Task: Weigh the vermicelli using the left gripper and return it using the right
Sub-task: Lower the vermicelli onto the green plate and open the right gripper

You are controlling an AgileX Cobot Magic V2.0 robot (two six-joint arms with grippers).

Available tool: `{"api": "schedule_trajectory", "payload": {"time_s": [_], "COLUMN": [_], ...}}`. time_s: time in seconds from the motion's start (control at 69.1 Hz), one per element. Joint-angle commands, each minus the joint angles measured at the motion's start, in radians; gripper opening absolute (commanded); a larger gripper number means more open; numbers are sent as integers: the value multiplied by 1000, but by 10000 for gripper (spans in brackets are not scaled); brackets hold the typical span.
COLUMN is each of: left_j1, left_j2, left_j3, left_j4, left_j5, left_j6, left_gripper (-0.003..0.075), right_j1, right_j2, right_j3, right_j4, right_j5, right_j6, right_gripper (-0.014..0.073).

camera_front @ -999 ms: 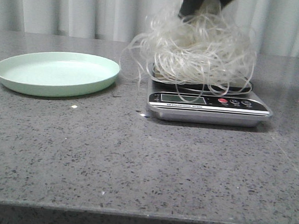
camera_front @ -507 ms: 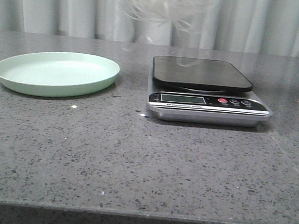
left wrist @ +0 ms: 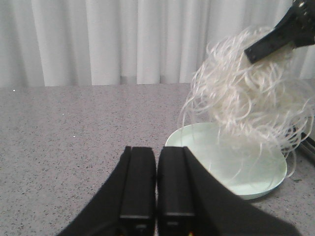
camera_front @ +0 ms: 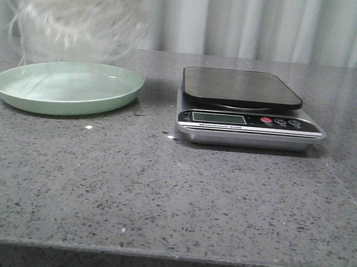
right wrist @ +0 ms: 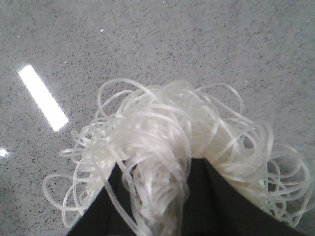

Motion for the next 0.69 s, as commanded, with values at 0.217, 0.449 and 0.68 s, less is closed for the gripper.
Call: {"api": "schedule_trajectory", "payload": {"time_s": [0.217,0.449,0.68], "left_j1": [0,0,0], "left_j2": [10,10,10], "left_j3": [-26,-26,-26], "left_j4": [-11,-11,-11], "left_j5": [-85,-85,-85], "left_j6": [-9,-9,-9], "left_gripper": [137,137,137], "right_j1": [4,4,4], "right_j2": [64,89,88], "right_j3": [-35,-35,-35], "right_j4": [31,31,31], "right_j5": [-45,-16,-15], "right_j6": [-3,-3,-3], "right_gripper": [153,153,157]}}
